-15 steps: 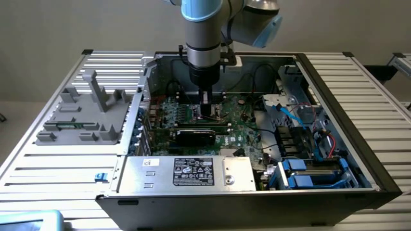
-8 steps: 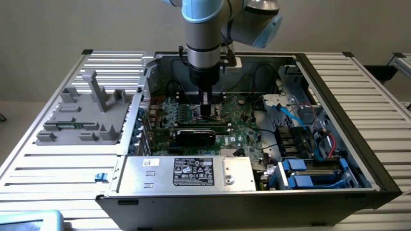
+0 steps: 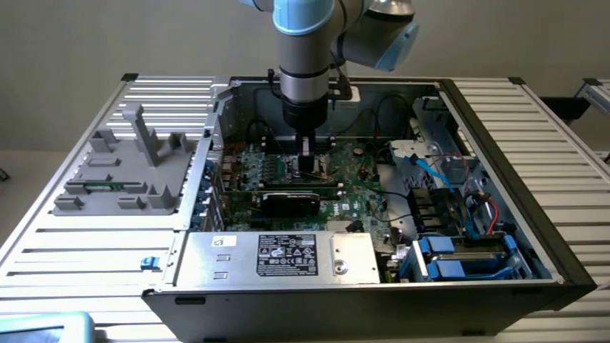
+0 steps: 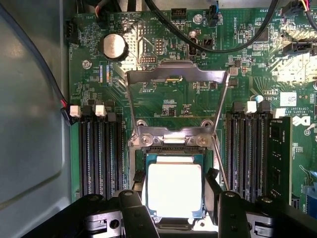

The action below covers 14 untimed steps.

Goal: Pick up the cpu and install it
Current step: 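Place the cpu into insertion slot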

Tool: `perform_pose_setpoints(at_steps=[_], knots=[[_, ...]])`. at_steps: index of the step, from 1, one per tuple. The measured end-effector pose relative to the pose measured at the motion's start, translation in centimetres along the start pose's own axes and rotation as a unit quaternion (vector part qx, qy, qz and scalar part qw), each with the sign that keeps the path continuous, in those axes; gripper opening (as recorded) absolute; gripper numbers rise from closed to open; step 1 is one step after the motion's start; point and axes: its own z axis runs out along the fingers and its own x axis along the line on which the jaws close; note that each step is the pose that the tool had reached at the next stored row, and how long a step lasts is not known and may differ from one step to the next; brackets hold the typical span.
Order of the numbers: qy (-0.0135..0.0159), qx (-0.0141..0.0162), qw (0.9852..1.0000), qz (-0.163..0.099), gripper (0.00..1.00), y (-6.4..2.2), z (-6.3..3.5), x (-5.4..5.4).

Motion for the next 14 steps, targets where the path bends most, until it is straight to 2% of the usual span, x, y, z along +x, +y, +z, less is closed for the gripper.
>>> perform_pose_setpoints(at_steps=[3,6,14], knots=[[0.0000,0.0015,1.0000,0.000,0.55,0.03,0.03,0.00],[-0.0002,0.0047,1.0000,0.000,0.55,0.05,0.05,0.00],[0.0000,0.0048,1.0000,0.000,0.55,0.11,0.06,0.00]])
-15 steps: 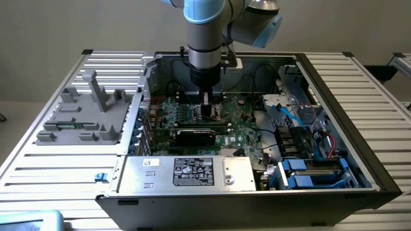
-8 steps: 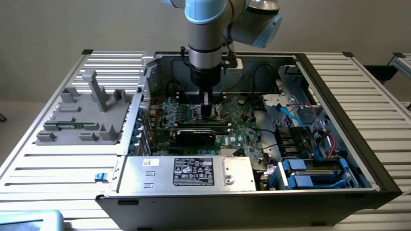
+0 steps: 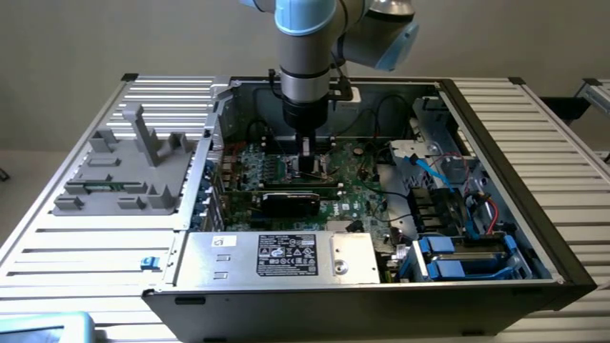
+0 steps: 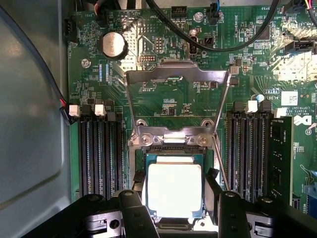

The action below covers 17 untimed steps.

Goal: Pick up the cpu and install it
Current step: 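Place the cpu into insertion slot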

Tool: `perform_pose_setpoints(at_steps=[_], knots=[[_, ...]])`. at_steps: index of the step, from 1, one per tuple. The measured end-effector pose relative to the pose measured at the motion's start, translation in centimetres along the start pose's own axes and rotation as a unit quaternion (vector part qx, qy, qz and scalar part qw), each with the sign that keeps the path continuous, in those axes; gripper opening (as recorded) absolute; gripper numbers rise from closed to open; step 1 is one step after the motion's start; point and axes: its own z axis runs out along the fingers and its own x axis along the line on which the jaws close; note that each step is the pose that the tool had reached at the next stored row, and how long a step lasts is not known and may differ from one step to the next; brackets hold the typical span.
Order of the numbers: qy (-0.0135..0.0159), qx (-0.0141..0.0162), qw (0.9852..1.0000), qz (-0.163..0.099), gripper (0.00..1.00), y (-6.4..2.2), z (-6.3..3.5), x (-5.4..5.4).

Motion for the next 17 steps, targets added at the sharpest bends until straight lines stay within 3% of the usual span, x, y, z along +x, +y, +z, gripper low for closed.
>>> perform_pose_setpoints(at_steps=[17], knots=[[-0.0003,0.0000,1.0000,0.000,0.55,0.11,0.05,0.00]])
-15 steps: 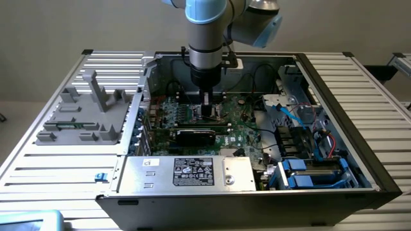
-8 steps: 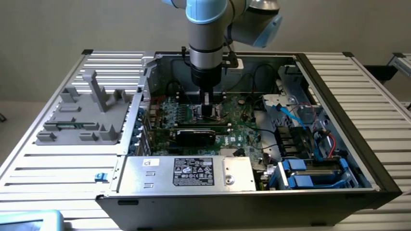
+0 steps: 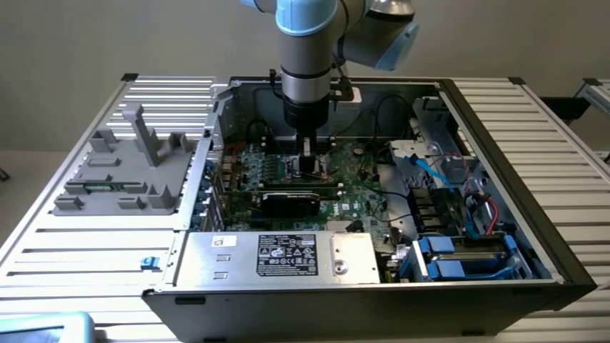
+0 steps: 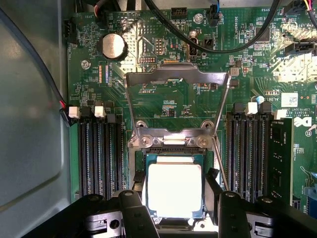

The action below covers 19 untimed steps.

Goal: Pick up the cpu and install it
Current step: 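Place the cpu into insertion slot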

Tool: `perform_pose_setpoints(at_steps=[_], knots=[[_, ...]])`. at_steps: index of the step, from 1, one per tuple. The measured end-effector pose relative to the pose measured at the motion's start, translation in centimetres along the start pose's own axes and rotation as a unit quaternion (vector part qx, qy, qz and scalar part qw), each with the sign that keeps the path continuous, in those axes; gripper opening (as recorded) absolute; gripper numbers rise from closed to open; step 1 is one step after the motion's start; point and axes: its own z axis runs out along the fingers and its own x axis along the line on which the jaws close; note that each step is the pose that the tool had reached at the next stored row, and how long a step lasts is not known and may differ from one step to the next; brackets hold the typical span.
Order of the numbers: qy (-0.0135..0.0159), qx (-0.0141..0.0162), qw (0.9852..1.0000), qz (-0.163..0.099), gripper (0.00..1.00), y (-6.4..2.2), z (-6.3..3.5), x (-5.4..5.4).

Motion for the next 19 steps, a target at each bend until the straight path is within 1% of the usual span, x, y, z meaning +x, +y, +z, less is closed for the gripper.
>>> perform_pose_setpoints(at_steps=[8,11,15,19], knots=[[0.0000,0.0000,1.0000,0.000,0.55,0.00,0.00,0.00],[-0.0010,0.0000,1.0000,-0.001,0.55,0.00,0.01,0.04],[-0.0036,0.0000,1.0000,-0.004,0.55,0.00,0.01,0.16],[-0.0051,0.0000,1.0000,-0.006,0.55,-0.01,0.01,0.25]])
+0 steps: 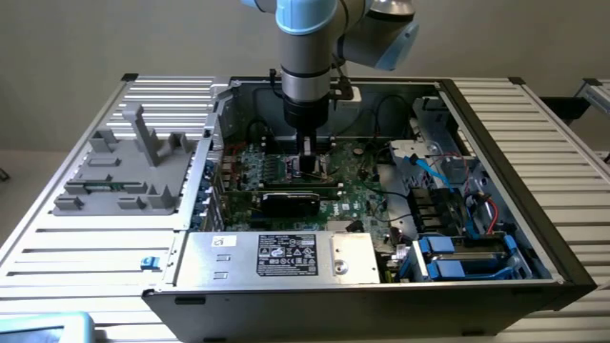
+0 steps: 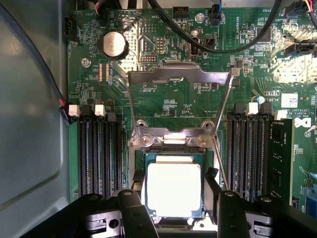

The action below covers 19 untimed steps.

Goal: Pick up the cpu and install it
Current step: 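Place the cpu into insertion slot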

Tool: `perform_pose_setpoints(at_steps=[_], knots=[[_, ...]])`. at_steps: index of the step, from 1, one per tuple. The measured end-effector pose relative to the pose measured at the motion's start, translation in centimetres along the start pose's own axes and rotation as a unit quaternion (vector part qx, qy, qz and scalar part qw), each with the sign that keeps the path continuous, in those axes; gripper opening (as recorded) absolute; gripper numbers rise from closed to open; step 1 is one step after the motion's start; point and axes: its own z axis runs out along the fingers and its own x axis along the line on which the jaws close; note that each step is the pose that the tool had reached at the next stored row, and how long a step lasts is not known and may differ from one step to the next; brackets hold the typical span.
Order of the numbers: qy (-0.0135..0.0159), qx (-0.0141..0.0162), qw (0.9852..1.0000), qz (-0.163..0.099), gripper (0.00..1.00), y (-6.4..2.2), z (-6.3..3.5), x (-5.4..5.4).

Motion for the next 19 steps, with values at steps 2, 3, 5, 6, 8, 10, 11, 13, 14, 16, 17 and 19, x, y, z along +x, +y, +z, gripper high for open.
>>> perform_pose_setpoints(at_steps=[2,3,5,6,8,10,11,13,14,16,17,19], knots=[[-0.0016,0.0000,1.0000,-0.001,0.55,0.00,0.00,0.07],[-0.0028,0.0000,1.0000,-0.001,0.55,0.00,0.00,0.09],[-0.0064,-0.0001,1.0000,-0.002,0.55,0.00,0.00,0.13],[-0.0076,-0.0001,1.0000,-0.003,0.55,0.00,0.01,0.15],[-0.0090,-0.0001,1.0000,-0.004,0.55,0.00,0.01,0.19],[-0.0098,-0.0001,0.9999,-0.004,0.55,-0.01,0.00,0.23],[-0.0103,0.0000,0.9999,-0.004,0.55,-0.01,0.00,0.27],[-0.0106,-0.0001,0.9999,-0.004,0.55,0.00,0.01,0.29],[-0.0106,-0.0001,0.9999,-0.004,0.55,0.00,0.01,0.29],[-0.0107,-0.0001,0.9999,-0.004,0.55,-0.01,0.02,0.34],[-0.0107,-0.0001,0.9999,-0.004,0.55,0.00,0.02,0.34],[-0.0109,-0.0001,0.9999,-0.004,0.55,-0.01,0.02,0.36]])
